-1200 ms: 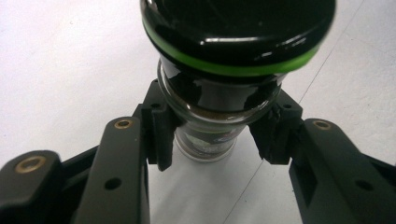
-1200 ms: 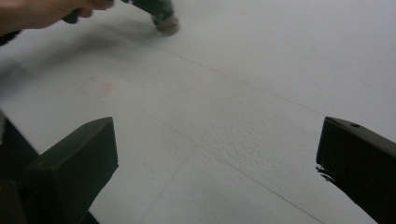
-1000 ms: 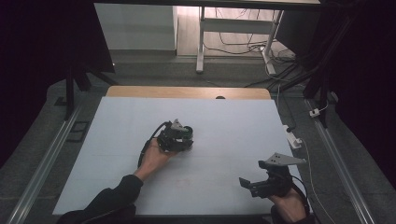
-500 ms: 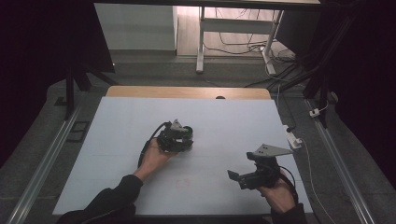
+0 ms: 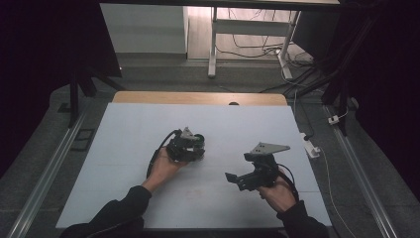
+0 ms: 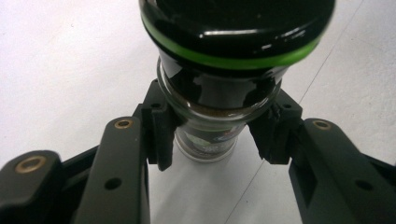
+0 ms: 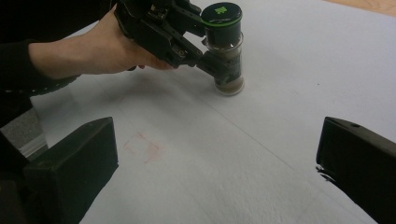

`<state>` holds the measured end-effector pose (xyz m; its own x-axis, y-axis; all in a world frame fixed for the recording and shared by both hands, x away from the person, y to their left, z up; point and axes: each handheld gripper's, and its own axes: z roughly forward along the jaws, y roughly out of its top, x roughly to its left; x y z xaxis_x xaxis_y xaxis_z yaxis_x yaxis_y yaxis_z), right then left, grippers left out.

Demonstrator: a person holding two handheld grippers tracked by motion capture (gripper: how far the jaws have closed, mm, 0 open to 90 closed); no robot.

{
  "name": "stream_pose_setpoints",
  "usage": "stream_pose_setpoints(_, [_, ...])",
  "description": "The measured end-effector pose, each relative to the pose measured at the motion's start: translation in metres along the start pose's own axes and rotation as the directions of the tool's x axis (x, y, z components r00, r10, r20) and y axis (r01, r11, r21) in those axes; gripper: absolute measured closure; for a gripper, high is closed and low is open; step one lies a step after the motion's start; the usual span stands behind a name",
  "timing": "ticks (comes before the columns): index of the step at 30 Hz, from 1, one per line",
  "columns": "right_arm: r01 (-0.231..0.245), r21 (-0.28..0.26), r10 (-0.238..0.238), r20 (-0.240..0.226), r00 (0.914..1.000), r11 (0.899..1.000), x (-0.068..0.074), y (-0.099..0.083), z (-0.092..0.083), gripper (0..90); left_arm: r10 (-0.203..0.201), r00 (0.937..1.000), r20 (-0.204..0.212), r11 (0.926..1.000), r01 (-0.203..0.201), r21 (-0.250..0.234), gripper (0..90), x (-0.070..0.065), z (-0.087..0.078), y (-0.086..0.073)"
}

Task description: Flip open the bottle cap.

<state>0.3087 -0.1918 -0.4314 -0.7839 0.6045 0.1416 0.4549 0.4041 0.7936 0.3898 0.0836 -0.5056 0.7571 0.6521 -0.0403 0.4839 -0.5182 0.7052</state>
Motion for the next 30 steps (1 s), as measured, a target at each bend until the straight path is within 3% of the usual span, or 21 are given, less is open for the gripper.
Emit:
stream_pose_setpoints(6, [0.016,0.029,-0.016,0.004,0.9999,0.999,0.002,0.01,0.019,0.0,0.0,1.0,0.002,1.0,0.0,0.0,53.6,0.0,0.0,0.0])
stream_pose_setpoints(11, [0.032,0.022,-0.032,-0.005,0.9995,0.999,0.003,0.021,0.032,0.0,-0.004,1.0,0.002,1.0,0.004,0.0,53.6,0.0,0.0,0.0])
stream_pose_setpoints(21, [0.032,0.061,-0.033,0.015,0.9993,0.998,-0.006,0.035,0.063,0.0,-0.005,1.0,0.003,1.0,0.005,0.0,53.6,0.0,0.0,0.0])
stream_pose_setpoints(27, [0.052,0.078,-0.056,0.038,0.9977,0.996,-0.011,0.037,0.073,0.0,-0.004,1.0,0.003,1.0,0.004,-0.002,53.6,0.0,0.0,-0.001])
stream_pose_setpoints(30, [0.053,0.07,-0.056,0.036,0.9978,0.996,-0.012,0.039,0.075,5.1,-0.005,1.0,0.002,1.0,0.005,-0.004,53.6,0.0,0.0,-0.001])
